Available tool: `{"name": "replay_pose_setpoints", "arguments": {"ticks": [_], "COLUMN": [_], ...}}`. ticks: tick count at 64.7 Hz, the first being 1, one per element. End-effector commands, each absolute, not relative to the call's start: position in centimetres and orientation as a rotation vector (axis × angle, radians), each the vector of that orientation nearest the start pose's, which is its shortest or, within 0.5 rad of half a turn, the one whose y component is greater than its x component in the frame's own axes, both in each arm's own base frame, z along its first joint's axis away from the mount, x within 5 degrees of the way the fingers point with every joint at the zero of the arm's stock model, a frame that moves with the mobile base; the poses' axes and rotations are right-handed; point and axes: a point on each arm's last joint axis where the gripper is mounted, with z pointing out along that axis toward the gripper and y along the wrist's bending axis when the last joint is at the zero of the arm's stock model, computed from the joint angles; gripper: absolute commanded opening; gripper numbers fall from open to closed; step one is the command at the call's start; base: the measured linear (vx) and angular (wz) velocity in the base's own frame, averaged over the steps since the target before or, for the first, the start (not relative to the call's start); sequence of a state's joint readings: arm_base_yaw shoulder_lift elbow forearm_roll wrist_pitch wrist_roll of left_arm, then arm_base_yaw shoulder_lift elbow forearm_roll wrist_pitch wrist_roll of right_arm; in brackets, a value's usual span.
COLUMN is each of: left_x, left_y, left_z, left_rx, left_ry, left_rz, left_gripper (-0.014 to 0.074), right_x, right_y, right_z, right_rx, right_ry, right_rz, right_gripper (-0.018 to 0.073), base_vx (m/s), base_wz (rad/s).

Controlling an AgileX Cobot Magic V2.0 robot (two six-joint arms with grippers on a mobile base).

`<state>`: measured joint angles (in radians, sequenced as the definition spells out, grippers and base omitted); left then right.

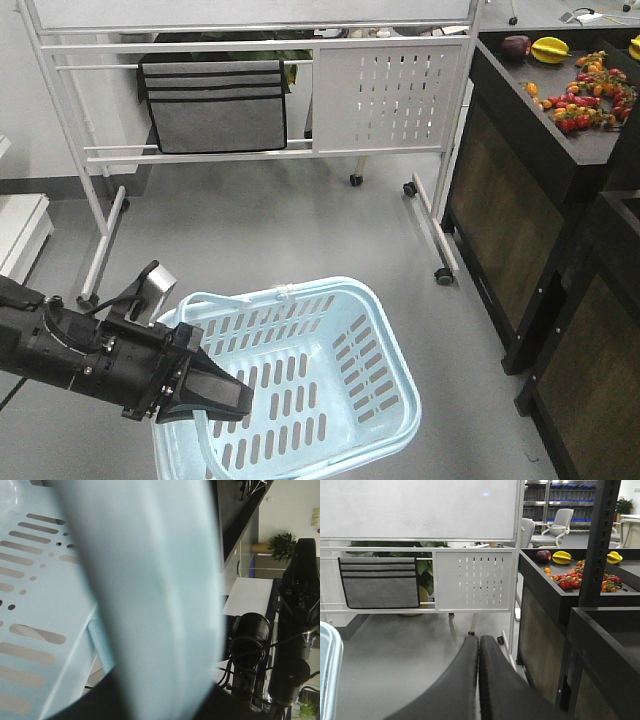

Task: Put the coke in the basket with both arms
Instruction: 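Drive the base around toward the shelf with snacks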

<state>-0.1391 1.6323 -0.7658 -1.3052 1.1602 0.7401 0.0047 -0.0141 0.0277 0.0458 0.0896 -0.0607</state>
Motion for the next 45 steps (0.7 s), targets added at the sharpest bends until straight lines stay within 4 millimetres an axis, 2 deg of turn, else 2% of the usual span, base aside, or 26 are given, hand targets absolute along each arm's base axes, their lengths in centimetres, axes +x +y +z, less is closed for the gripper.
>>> {"name": "replay_pose_setpoints", "arguments": {"ticks": [1,45], "left_x": [24.50,24.50], "left_y": [-12.01,-12.01], "left_z": [22.45,22.45], "left_rx": [0.110,0.110], "left_ry": [2.535,2.535], "left_rz": [-1.756,-1.756], "left_gripper": [-0.0006,-0.0006], "right_x": [5.57,5.57], "right_y": [0.01,0.01], "right_z": [20.03,20.03], "right_rx": [-0.020,-0.020], "right_ry": [1.509,1.509], "right_rz": [-0.021,-0.021], "right_gripper": [-0.0010,-0.0010], "base_vx": [0.18,0.19], "base_wz": [0.00,-0.02]}}
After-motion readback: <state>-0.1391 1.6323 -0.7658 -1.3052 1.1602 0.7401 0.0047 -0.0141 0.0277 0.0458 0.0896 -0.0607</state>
